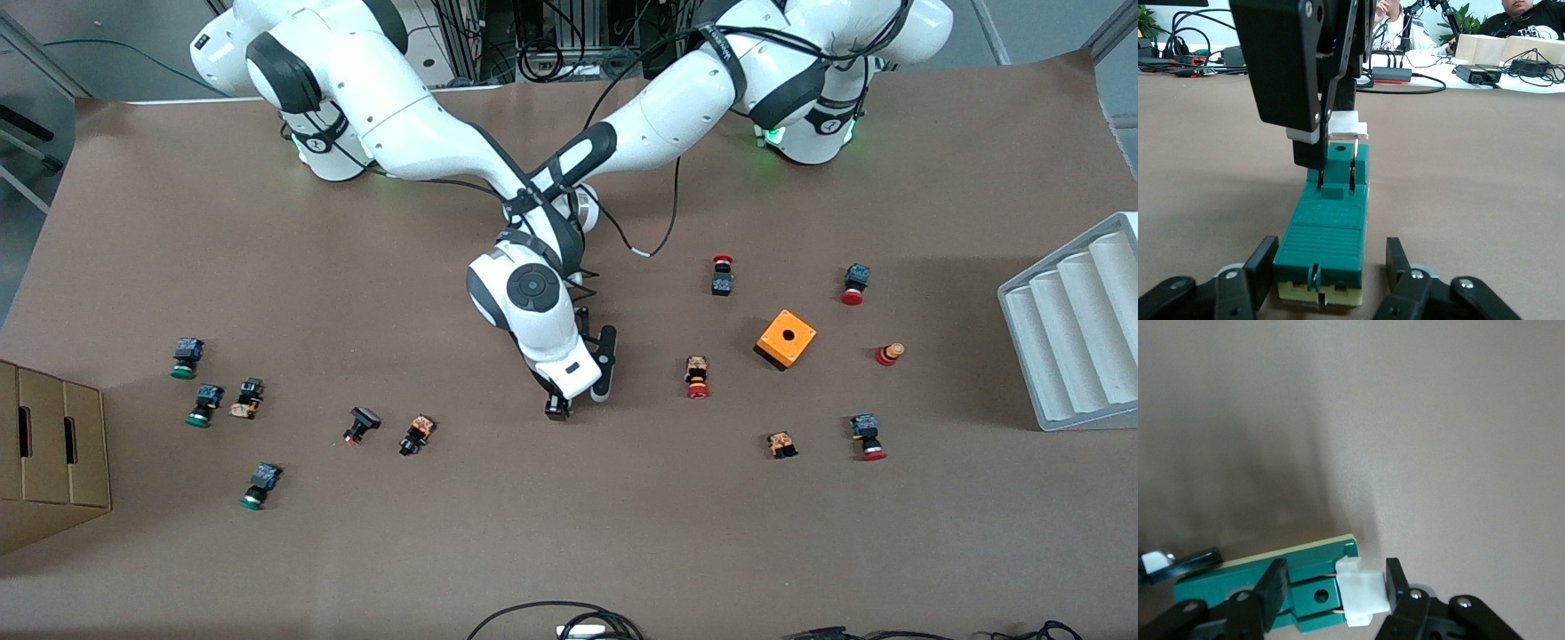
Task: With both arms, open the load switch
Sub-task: 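Press the white handle down with the right gripper fingertips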
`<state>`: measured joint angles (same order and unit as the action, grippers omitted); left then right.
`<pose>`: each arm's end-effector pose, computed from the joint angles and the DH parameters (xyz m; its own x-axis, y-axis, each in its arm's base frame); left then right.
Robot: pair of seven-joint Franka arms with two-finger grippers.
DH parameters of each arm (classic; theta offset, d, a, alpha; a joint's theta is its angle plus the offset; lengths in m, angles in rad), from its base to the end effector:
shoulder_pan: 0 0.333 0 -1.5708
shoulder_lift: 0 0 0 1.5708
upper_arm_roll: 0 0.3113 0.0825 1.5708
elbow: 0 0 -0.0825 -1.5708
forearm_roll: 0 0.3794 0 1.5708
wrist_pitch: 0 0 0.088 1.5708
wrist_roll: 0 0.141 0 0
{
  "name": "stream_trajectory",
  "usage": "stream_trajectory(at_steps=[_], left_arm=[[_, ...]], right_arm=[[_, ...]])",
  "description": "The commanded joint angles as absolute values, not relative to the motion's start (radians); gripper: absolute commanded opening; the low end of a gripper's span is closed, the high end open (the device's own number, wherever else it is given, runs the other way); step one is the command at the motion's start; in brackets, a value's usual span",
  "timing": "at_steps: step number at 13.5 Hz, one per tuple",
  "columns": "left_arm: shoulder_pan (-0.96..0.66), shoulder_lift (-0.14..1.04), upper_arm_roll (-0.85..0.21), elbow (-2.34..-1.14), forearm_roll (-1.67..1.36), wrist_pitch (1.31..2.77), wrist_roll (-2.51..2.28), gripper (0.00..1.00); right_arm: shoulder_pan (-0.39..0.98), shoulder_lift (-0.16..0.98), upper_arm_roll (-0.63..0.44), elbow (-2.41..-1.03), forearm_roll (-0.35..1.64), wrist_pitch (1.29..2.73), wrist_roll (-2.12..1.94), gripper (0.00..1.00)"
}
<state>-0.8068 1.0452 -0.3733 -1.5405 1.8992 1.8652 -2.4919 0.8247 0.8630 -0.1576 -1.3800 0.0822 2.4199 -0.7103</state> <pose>0.3835 -0.5684 0.0535 0.3454 0.0831 0.9348 0.1229 -0.9915 0.0428 0.5740 0.4842 0.1832 0.1738 0.9791 0.1054 0.9683 -0.1895 0.1629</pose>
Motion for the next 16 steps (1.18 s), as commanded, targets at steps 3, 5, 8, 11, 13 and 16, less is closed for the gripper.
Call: stream_trajectory(at_steps=[3, 5, 8, 11, 13, 16], left_arm=[[-0.822, 1.052, -0.365, -1.523, 1.901, 1.850, -2.503, 0.73], [-0.822, 1.052, -0.365, -1.523, 1.901, 1.850, -2.503, 0.73], [-0.822, 1.054, -0.365, -1.523, 1.901, 1.850, -2.503, 0.73], [-0.822, 1.052, -0.365, -1.523, 1.901, 1.850, -2.503, 0.73], [-0.822, 1.052, -0.367, -1.523, 1.902, 1.850, -2.503, 0.73], [-0.822, 1.052, -0.365, -1.523, 1.902, 1.851, -2.503, 0.73]], right_arm=[[0.830, 0.858, -0.170, -1.397, 0.075, 2.425, -0.706, 0.66], [0.828, 0.853, -0.170, -1.411, 0.074, 2.424, -0.707, 0.66], [0.827, 0.847, -0.169, -1.413, 0.074, 2.422, -0.709, 0.66], [0.827, 0.842, -0.169, -1.417, 0.074, 2.421, -0.713, 0.66], [0.828, 0.839, -0.169, -1.417, 0.074, 2.408, -0.712, 0.66], [0.827, 0.831, -0.169, -1.417, 0.072, 2.404, -0.716, 0.66]])
